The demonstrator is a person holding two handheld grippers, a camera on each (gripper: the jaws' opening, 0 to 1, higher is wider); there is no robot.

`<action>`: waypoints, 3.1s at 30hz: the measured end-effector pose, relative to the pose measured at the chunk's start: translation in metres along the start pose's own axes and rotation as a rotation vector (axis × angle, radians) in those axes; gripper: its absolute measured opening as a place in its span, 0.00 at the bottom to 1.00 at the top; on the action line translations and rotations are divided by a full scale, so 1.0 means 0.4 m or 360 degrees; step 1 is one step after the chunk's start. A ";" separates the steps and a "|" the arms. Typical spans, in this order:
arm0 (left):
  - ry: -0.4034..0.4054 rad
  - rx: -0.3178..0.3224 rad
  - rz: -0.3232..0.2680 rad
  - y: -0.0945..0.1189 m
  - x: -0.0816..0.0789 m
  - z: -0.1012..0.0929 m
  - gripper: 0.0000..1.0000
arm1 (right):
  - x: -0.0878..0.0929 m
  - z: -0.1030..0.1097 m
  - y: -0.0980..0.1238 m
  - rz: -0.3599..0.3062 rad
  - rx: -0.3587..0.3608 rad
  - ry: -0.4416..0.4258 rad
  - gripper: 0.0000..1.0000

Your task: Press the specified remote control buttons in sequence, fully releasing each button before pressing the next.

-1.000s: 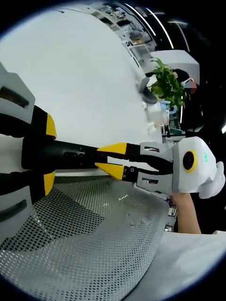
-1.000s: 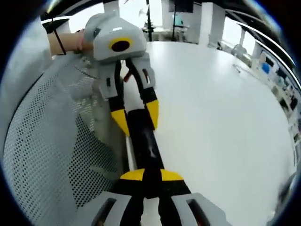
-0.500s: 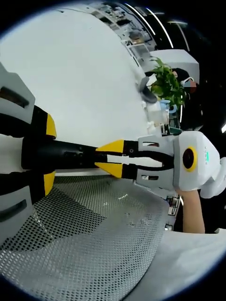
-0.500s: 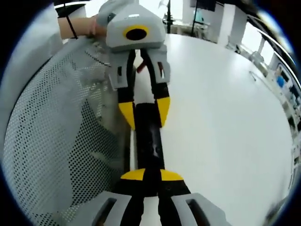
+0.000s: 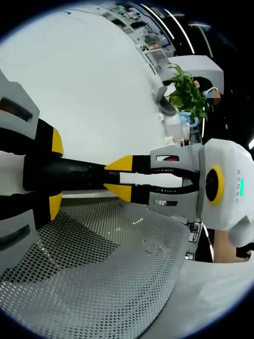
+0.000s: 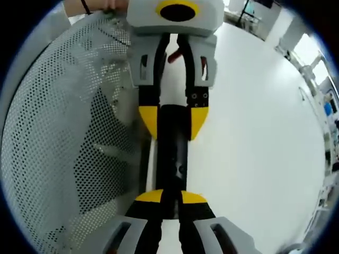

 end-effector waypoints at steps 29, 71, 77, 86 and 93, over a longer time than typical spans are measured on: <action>0.0006 -0.0005 -0.0011 0.000 -0.001 0.001 0.25 | 0.035 0.015 0.006 -0.0624 0.0224 -0.0187 0.06; 0.0011 -0.0007 -0.0017 0.001 -0.002 0.000 0.25 | -0.016 0.003 0.001 -0.0223 0.0116 -0.0023 0.05; 0.0011 -0.0007 -0.0017 0.000 -0.002 0.001 0.25 | -0.007 0.001 0.002 -0.0303 0.0152 -0.0143 0.05; 0.0011 -0.0009 -0.0015 -0.001 -0.001 0.002 0.25 | 0.011 0.010 0.001 -0.0576 0.0244 -0.0312 0.05; 0.0010 -0.0010 -0.0016 0.000 0.000 0.002 0.25 | 0.008 0.009 0.000 -0.0608 0.0248 -0.0211 0.05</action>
Point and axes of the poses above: the point that each gripper's makers call its tool centre point, and the gripper's own axes: y roughly backward along the fingers, z roughly to its left, x roughly out of its underside, the point moved 5 cm from there along y, roughly backward along the fingers, and after that the axes turned 2 degrees about -x, right-handed, at the moved point
